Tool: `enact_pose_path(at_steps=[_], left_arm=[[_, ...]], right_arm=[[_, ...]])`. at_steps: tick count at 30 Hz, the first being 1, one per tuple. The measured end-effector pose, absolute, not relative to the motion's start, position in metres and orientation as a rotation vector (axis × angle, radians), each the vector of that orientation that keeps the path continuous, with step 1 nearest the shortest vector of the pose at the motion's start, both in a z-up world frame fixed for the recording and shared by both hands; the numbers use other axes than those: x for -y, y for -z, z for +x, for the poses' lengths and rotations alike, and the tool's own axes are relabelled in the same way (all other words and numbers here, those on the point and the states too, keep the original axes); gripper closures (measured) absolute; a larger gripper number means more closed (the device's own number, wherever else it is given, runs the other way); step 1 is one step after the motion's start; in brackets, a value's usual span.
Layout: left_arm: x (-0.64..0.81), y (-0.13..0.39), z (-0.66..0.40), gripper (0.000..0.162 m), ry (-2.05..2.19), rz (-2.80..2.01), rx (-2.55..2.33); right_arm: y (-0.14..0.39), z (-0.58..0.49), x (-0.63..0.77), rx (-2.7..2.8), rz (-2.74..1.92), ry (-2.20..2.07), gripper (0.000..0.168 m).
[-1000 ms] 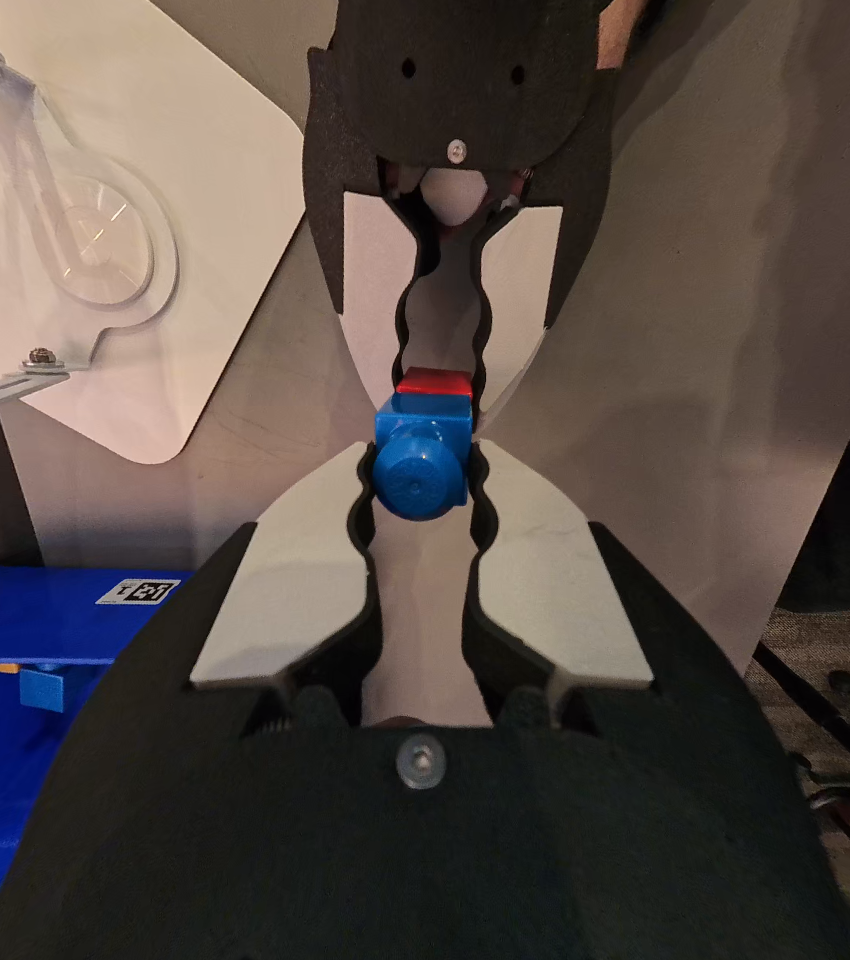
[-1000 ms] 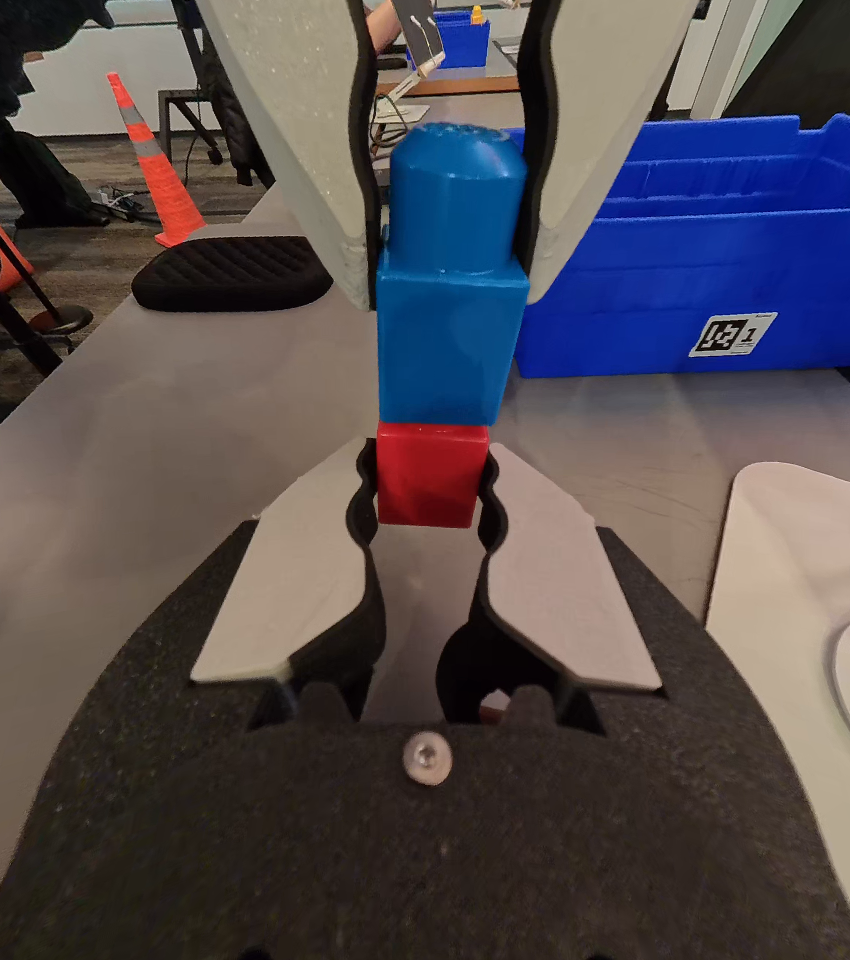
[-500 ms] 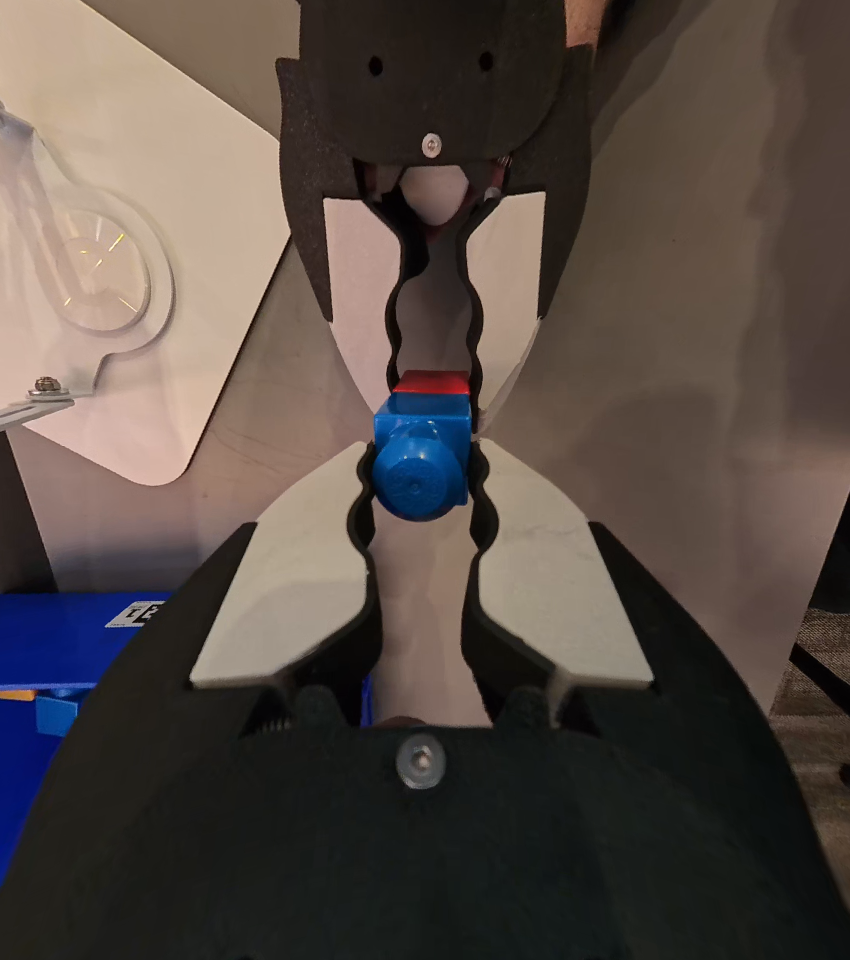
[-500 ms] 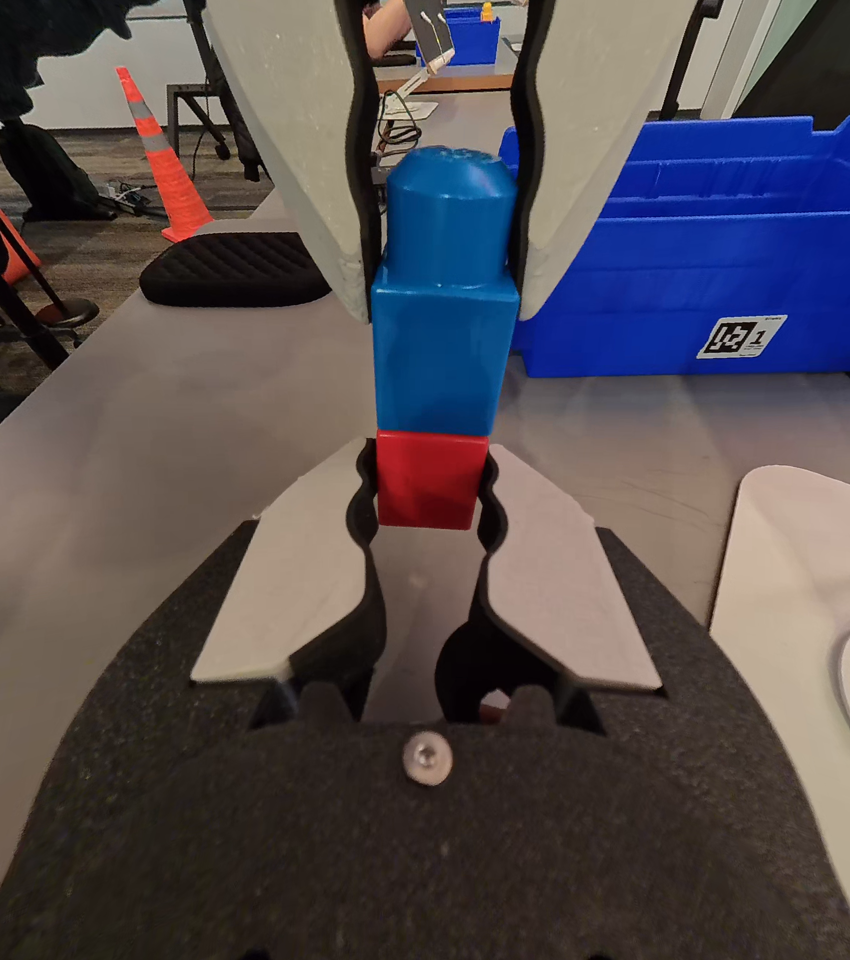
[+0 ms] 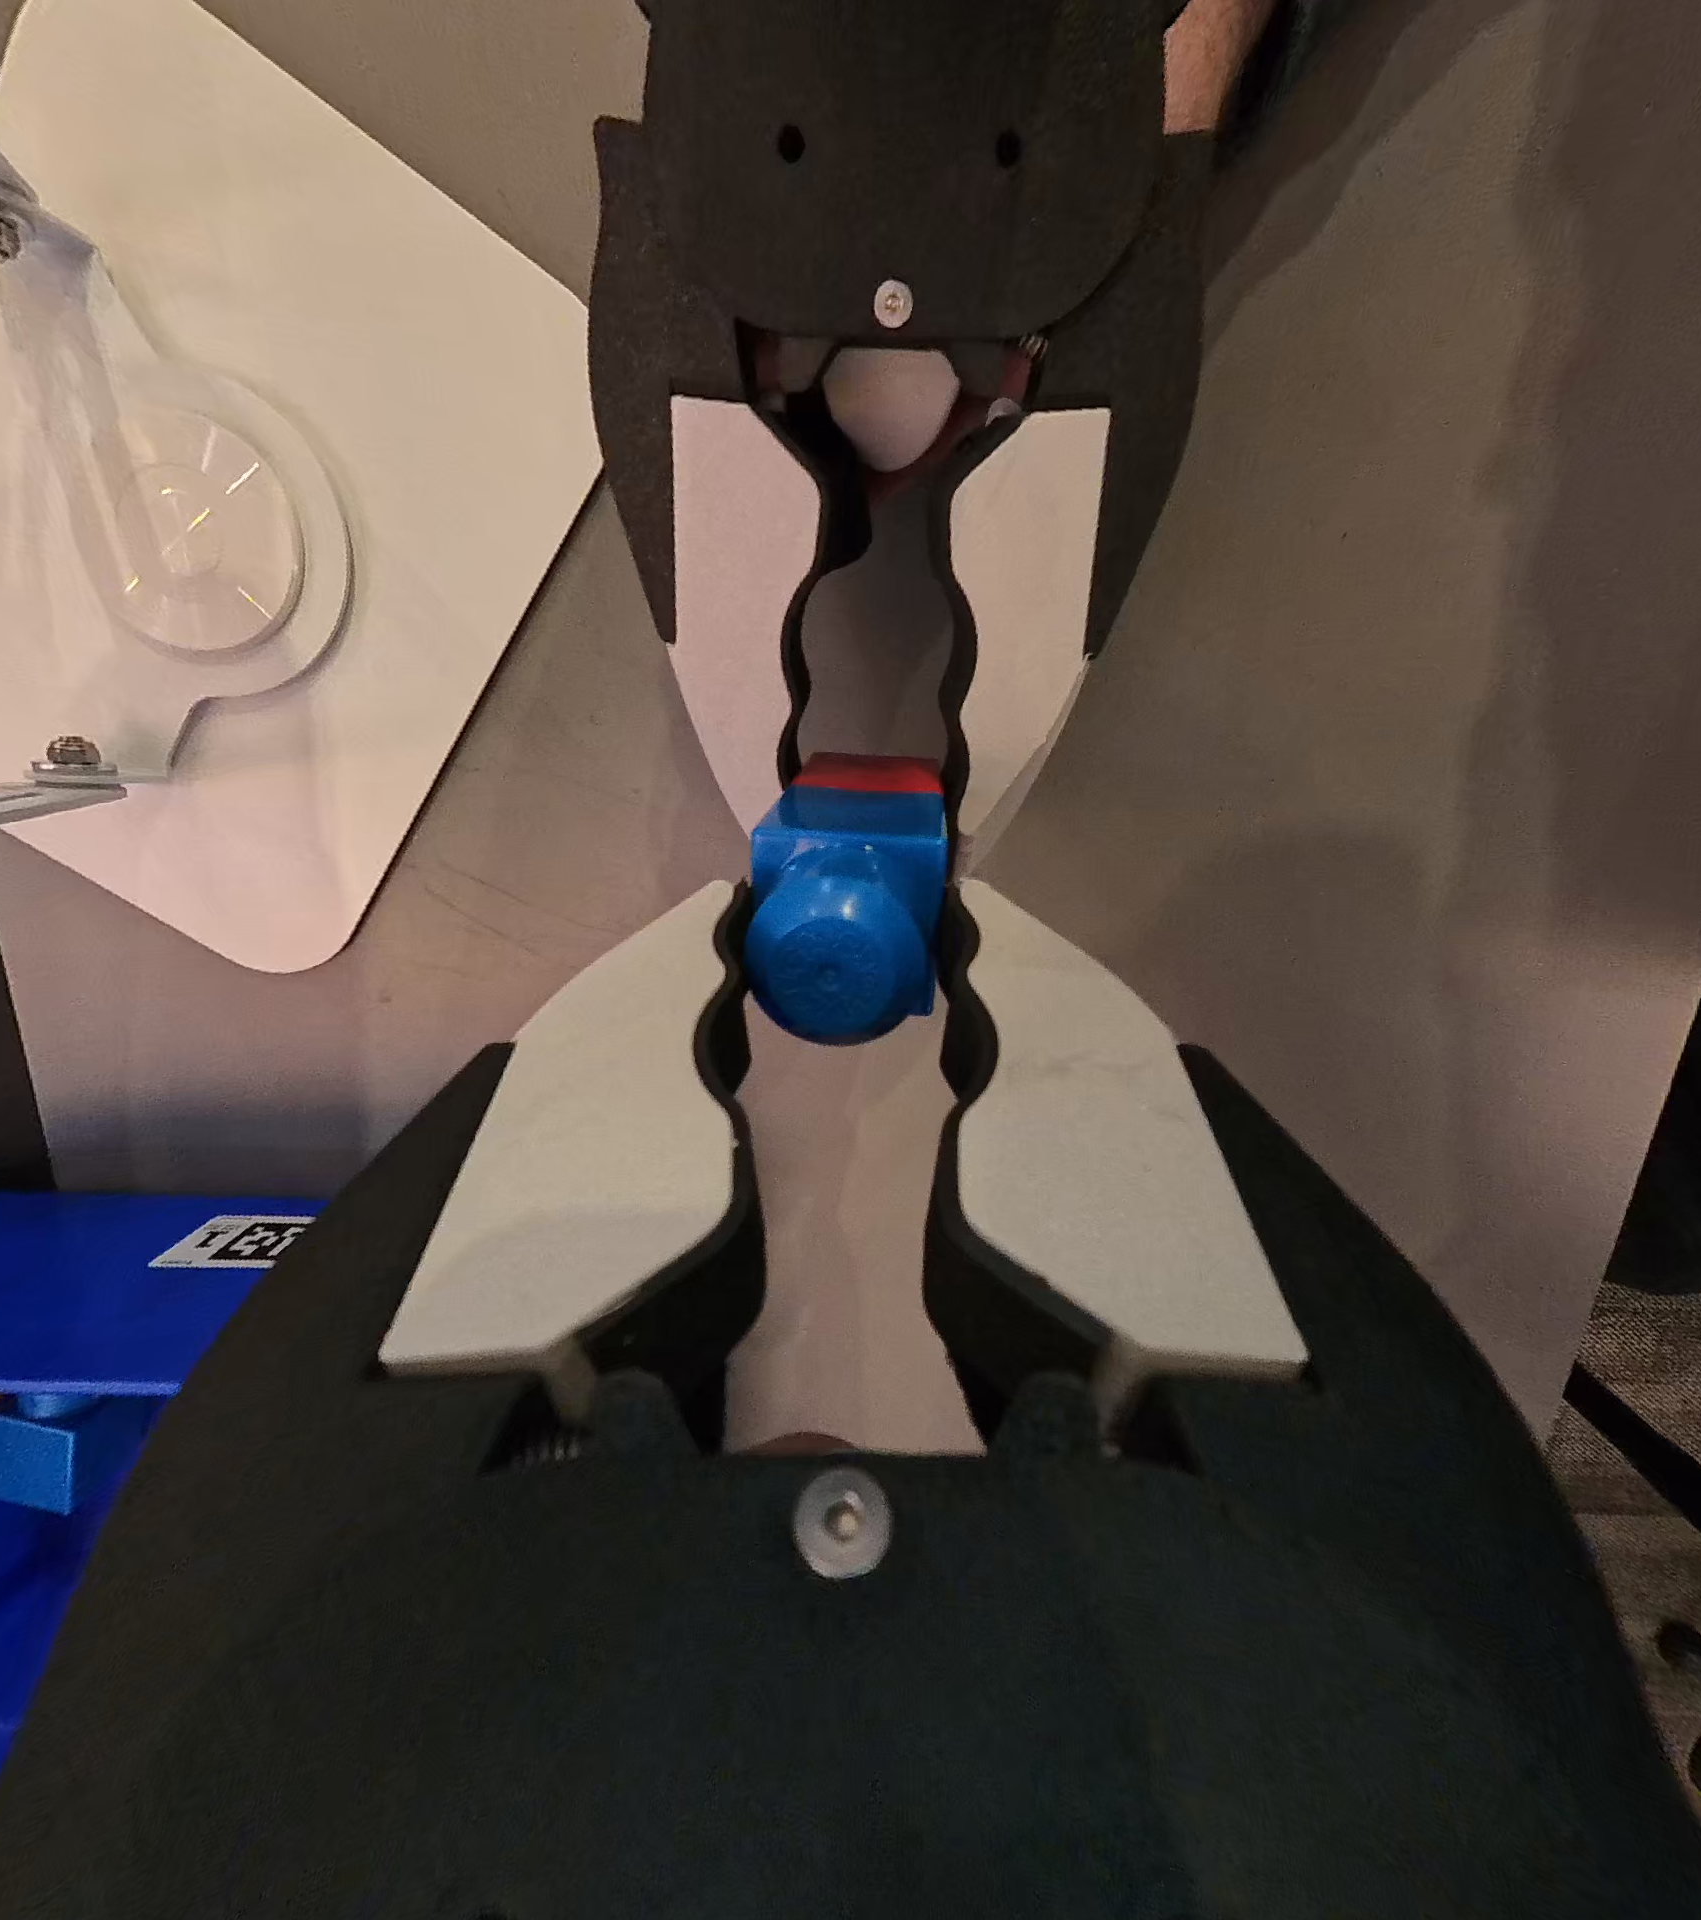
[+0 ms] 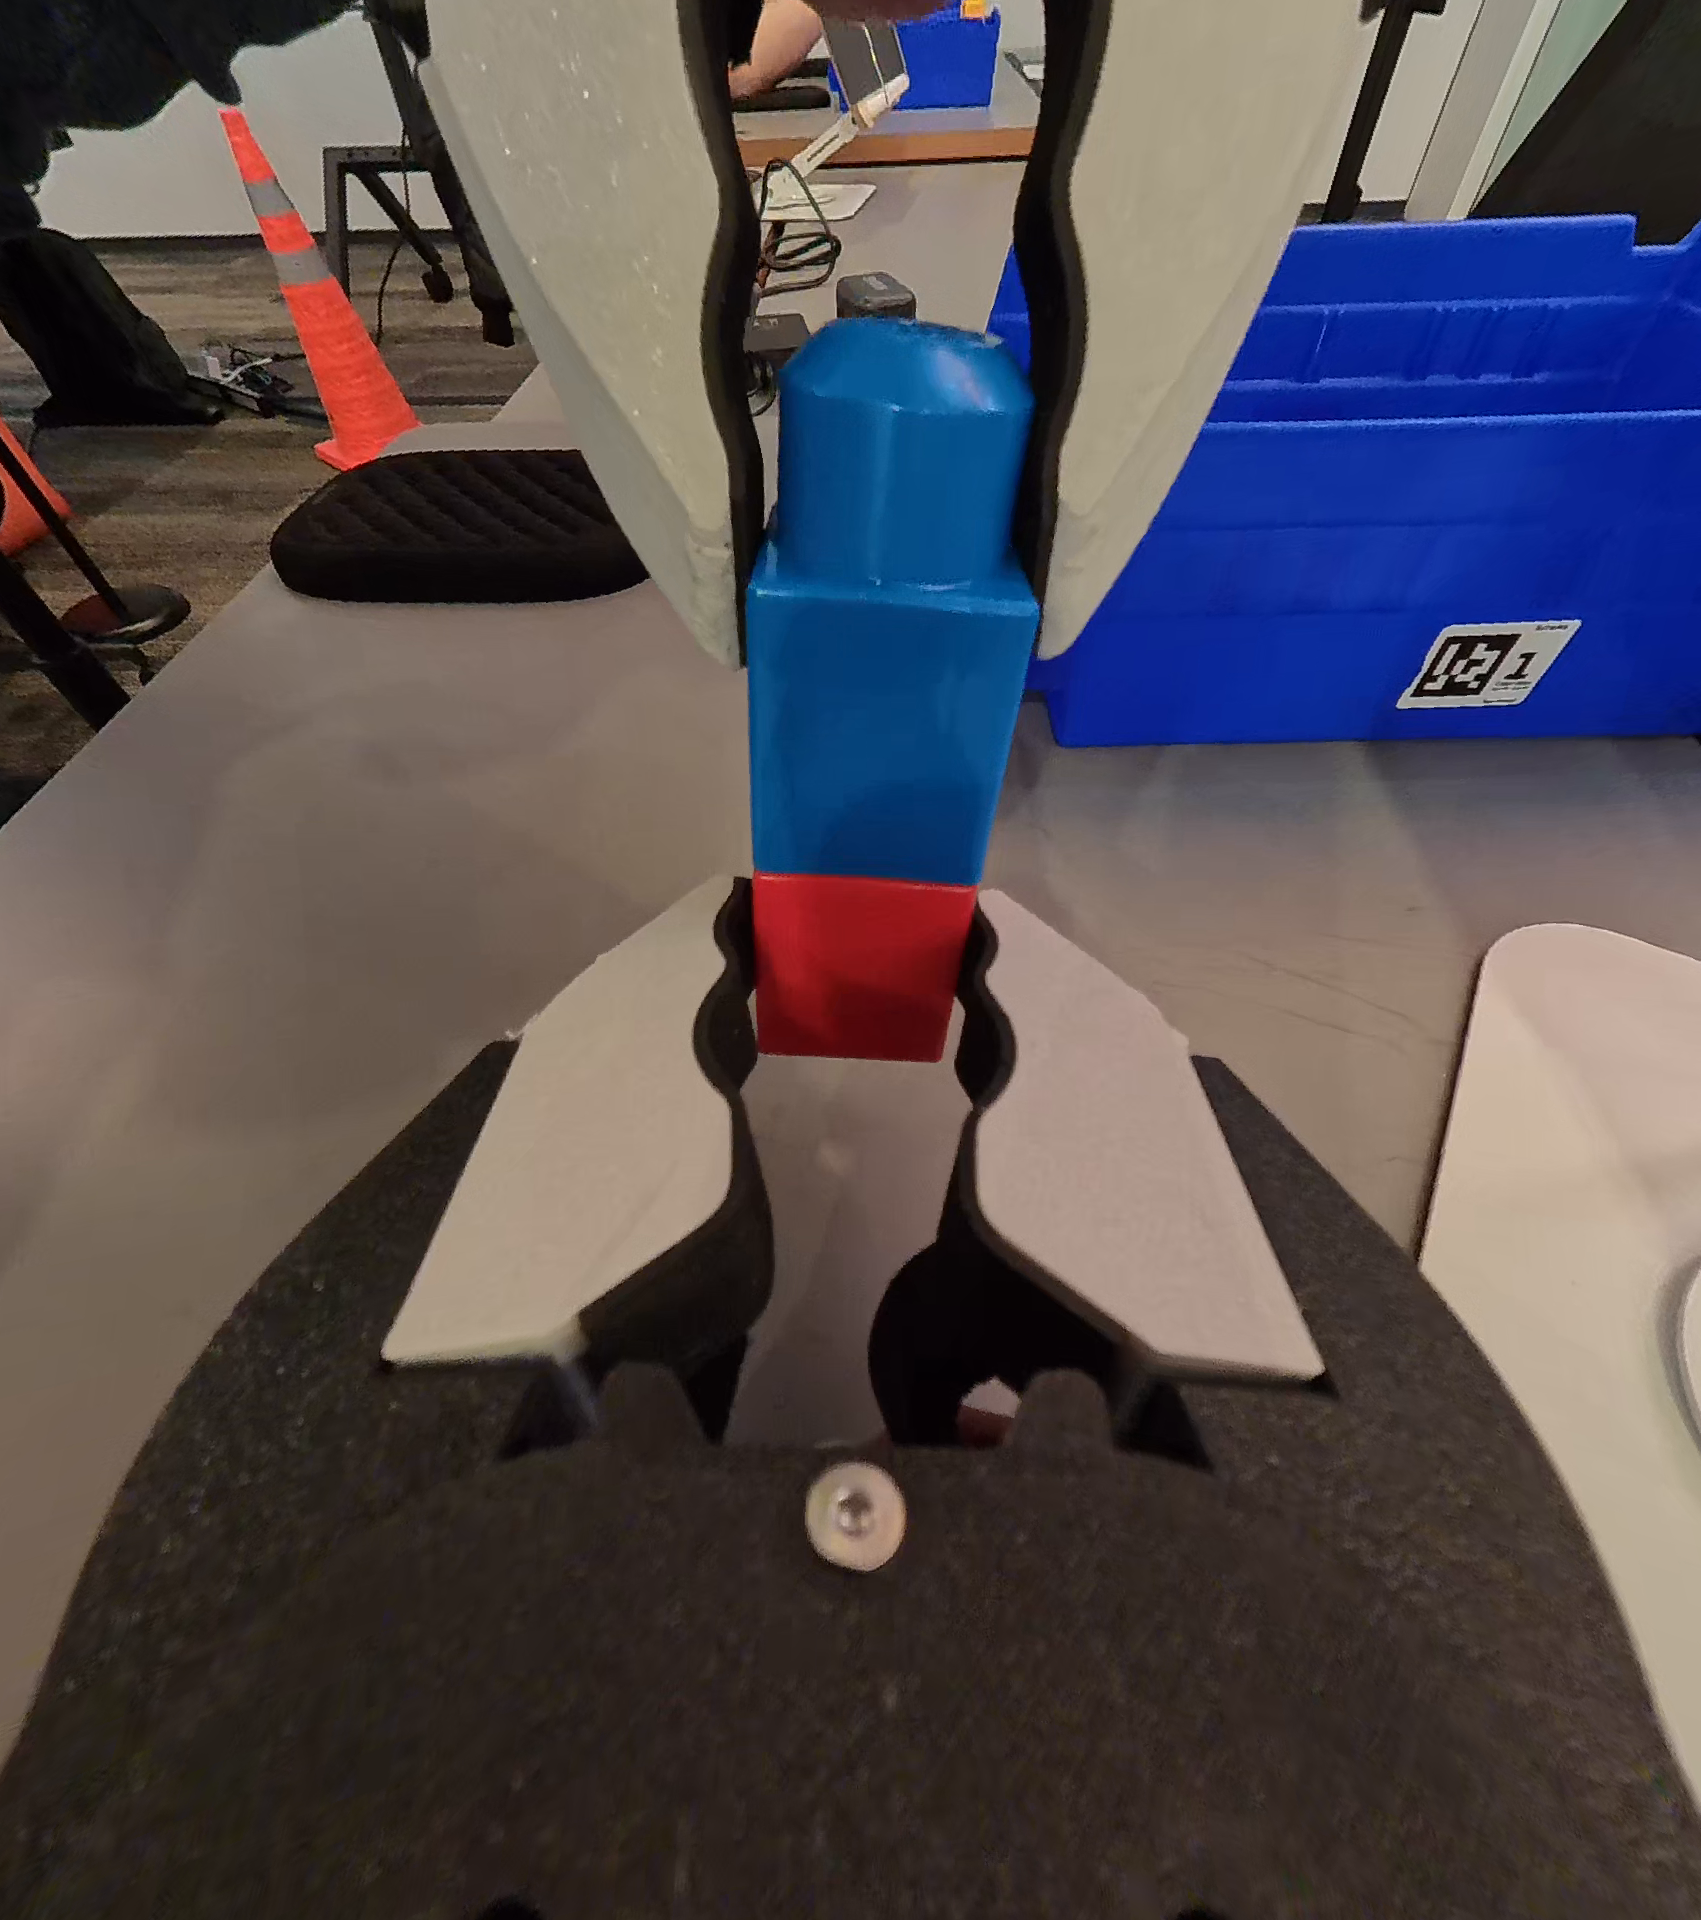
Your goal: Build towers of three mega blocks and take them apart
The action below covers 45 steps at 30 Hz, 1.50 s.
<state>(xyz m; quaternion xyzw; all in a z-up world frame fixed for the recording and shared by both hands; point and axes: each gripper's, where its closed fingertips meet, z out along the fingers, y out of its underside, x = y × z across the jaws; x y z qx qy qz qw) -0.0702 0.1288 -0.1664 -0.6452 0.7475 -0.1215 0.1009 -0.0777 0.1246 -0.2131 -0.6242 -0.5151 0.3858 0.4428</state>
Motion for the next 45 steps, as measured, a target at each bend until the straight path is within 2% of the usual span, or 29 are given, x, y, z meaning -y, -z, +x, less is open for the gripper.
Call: enact_pose_path(at_steps=[16,20,25,36,45], left_arm=[[-0.132,0.170,-0.076,0.128,0.365,-1.954,-2.142],[-0.137,0.168,-0.066,0.106,0.468,-1.979,-1.953],[-0.142,0.165,-0.058,0.120,0.712,-1.965,-1.709],[-0.132,0.180,-0.053,0.124,0.604,-1.946,-1.795],[-0.130,0.169,-0.058,0.126,0.602,-1.935,-1.793]], right_arm=[[0.210,-0.077,-0.125,1.260,-1.542,-0.999,0.132],[0.199,-0.071,-0.132,1.160,-1.532,-1.101,0.132],[0.196,-0.070,-0.132,1.149,-1.520,-1.120,0.132],[0.195,-0.071,-0.128,1.176,-1.481,-1.086,0.131],[0.192,-0.072,-0.126,1.179,-1.452,-1.070,0.132]])
